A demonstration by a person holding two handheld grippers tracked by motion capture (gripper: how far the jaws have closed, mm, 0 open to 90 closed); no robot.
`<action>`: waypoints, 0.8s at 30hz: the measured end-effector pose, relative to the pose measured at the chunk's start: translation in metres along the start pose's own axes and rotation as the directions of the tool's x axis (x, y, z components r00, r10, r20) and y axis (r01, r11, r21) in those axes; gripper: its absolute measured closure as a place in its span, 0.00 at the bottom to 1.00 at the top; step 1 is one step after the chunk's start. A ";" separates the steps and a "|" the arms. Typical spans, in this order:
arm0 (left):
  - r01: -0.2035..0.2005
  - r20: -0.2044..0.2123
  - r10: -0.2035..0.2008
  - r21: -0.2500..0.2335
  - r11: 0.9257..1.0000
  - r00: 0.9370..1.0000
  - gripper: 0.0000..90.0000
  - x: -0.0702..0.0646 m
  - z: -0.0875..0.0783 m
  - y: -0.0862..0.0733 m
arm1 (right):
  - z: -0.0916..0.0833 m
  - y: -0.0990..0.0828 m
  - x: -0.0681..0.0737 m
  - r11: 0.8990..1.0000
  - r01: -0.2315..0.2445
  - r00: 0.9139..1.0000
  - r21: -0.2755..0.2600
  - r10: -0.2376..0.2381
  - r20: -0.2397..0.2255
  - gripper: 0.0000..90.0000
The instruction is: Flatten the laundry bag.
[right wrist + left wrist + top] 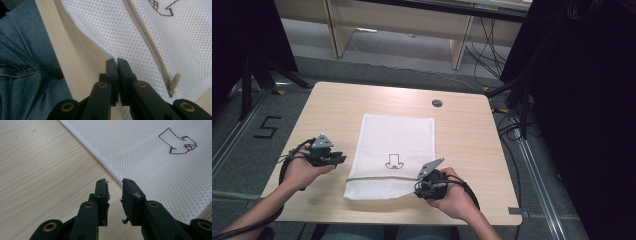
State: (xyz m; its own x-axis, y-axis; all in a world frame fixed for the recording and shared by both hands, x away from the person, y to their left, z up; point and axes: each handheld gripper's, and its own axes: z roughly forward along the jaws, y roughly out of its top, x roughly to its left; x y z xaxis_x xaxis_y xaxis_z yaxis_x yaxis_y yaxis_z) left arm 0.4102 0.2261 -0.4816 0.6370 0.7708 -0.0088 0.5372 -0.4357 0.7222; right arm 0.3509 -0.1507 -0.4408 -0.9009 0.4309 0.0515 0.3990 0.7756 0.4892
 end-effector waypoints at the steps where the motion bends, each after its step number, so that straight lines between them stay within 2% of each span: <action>1: 0.010 -0.001 -0.010 -0.012 1.000 1.000 0.81 -0.001 0.001 0.000 | 0.001 -0.002 -0.001 1.000 0.014 1.000 0.000 -0.014 0.005 0.99; 2: 0.017 -0.008 -0.017 -0.019 1.000 1.000 0.81 -0.003 0.002 0.000 | 0.001 -0.004 0.001 1.000 -0.017 1.000 0.013 0.017 0.002 0.99; 3: -0.004 -0.002 0.004 0.005 1.000 1.000 0.81 -0.002 0.000 0.000 | 0.001 -0.006 0.002 0.999 -0.045 0.999 0.030 0.046 -0.013 0.99; 4: 0.010 0.003 -0.010 -0.006 1.000 1.000 0.81 -0.003 0.001 0.000 | 0.003 -0.007 -0.001 1.000 0.008 1.000 0.015 -0.008 0.000 0.99; 5: -0.004 0.003 0.004 -0.001 1.000 1.000 0.80 -0.002 0.001 0.001 | 0.004 -0.010 0.000 0.999 -0.021 1.000 0.027 0.021 0.000 0.99; 7: -0.011 0.003 0.011 0.005 1.000 1.000 0.80 -0.003 0.001 0.001 | 0.006 -0.011 -0.001 1.000 -0.002 1.000 0.020 0.002 -0.004 0.99; 8: -0.009 0.003 0.009 0.001 1.000 1.000 0.79 -0.004 0.002 0.001 | 0.005 -0.012 0.000 0.999 -0.029 1.000 0.031 0.029 -0.005 0.98; 9: -0.010 0.002 0.010 0.000 1.000 1.000 0.79 -0.004 0.002 0.001 | 0.006 -0.014 0.000 0.999 -0.034 0.999 0.035 0.034 -0.007 0.98; 10: -0.018 -0.005 0.018 0.005 1.000 1.000 0.78 -0.005 0.001 0.001 | 0.007 -0.015 -0.001 0.999 -0.016 1.000 0.033 0.017 -0.007 0.98; 12: -0.017 0.004 0.017 0.003 1.000 1.000 0.78 -0.006 0.002 0.001 | 0.009 -0.018 0.002 0.998 -0.039 0.999 0.041 0.039 -0.005 0.98; 16: -0.024 0.004 0.024 0.009 1.000 1.000 0.78 -0.006 0.002 0.001 | 0.012 -0.018 0.003 0.998 -0.038 0.999 0.045 0.039 -0.013 0.98; 17: -0.025 -0.001 0.026 0.009 1.000 1.000 0.78 -0.007 0.002 0.001 | 0.013 -0.018 0.003 0.999 -0.016 1.000 0.041 0.016 -0.014 0.98; 18: -0.029 0.000 0.029 0.011 1.000 1.000 0.78 -0.007 0.002 0.001 | 0.014 -0.019 0.005 0.998 -0.033 0.999 0.049 0.034 -0.023 0.98; 19: -0.005 0.005 0.005 0.002 1.000 1.000 0.78 -0.009 0.003 0.001 | 0.015 -0.019 0.005 0.999 -0.014 1.000 0.047 0.015 -0.021 0.97; 20: -0.012 0.005 0.012 -0.002 1.000 1.000 0.78 -0.009 0.004 0.001 | 0.016 -0.019 0.007 0.998 -0.031 0.999 0.058 0.033 -0.027 0.97; 22: 0.004 0.003 -0.004 -0.016 1.000 1.000 0.77 -0.011 0.005 0.001 | 0.018 -0.019 0.009 0.998 -0.025 0.999 0.060 0.027 -0.029 0.97; 23: -0.029 0.010 0.029 0.005 1.000 1.000 0.77 -0.010 0.003 0.002 | 0.018 -0.019 0.009 0.998 -0.025 0.999 0.060 0.027 -0.029 0.97; 24: -0.032 0.010 0.032 0.007 0.999 0.999 0.77 -0.010 0.003 0.002 | 0.018 -0.018 0.009 0.998 -0.027 0.999 0.062 0.029 -0.027 0.97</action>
State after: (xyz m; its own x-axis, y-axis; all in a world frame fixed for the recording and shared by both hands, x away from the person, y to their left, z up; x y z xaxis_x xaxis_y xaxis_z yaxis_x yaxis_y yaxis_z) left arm 0.4063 0.2157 -0.4823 0.6595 0.7517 0.0073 0.5202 -0.4634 0.7174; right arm 0.3382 -0.1525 -0.4651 -0.8934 0.4404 0.0888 0.4329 0.7908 0.4327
